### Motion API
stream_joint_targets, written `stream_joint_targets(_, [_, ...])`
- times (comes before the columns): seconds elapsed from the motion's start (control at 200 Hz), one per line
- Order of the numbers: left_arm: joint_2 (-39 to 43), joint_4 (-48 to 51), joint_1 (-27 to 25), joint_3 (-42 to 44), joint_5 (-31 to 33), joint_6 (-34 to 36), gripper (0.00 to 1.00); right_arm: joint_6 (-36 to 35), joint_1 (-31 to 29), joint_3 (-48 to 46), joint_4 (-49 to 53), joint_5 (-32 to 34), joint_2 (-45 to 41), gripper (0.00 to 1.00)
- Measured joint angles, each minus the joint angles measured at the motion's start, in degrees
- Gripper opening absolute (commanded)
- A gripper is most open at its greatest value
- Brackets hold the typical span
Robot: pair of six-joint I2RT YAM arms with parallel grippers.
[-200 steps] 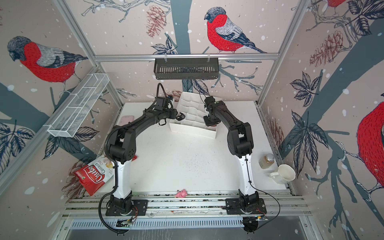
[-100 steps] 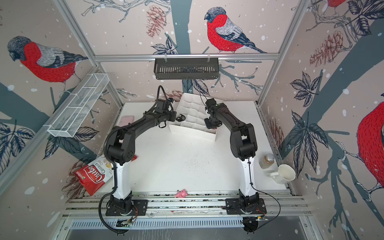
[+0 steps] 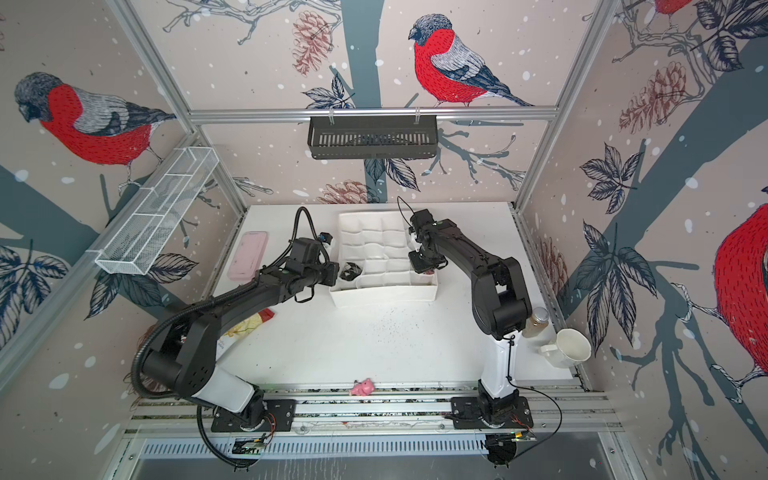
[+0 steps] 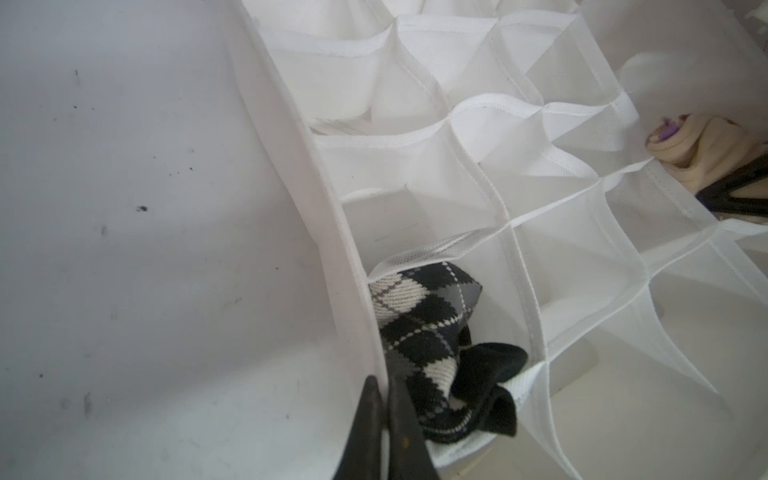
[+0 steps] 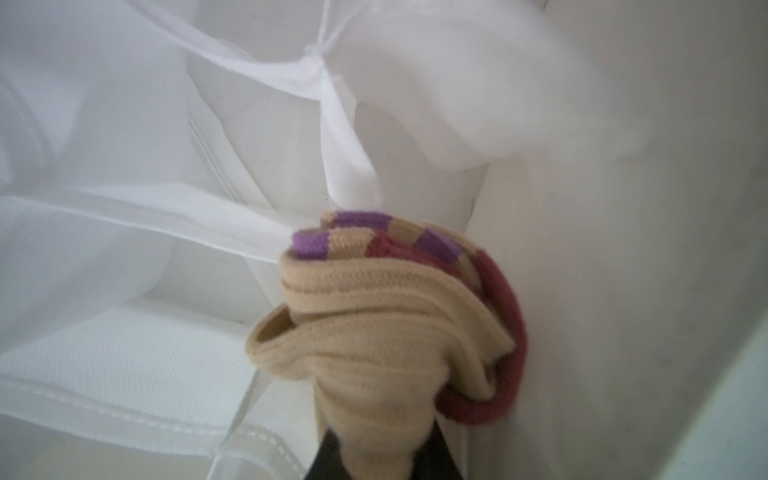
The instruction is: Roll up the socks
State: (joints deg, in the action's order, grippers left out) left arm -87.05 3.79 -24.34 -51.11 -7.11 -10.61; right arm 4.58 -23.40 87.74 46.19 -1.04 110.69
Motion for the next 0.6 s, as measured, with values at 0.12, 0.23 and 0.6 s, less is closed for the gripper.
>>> stream_joint_targets(0.12, [3.1,-0.4,-0.9,3.4,0.1,-1.5,0.00,1.0,-1.2,-2.4,-1.7,0.1,-2.1,0.00])
stream_joint_targets(0.23, [4.6,-1.3,-1.4,5.4,0.3,-2.5,0.00,1.8,-2.3,-2.9,-2.4,1.7,-2.9,0.00])
stream_joint_targets(0.6, [5.1,-1.7,-1.7,6.1,-0.1,-3.0,0.00,5.7,-1.9,-2.7,-7.0,5.8,-13.1,0.00])
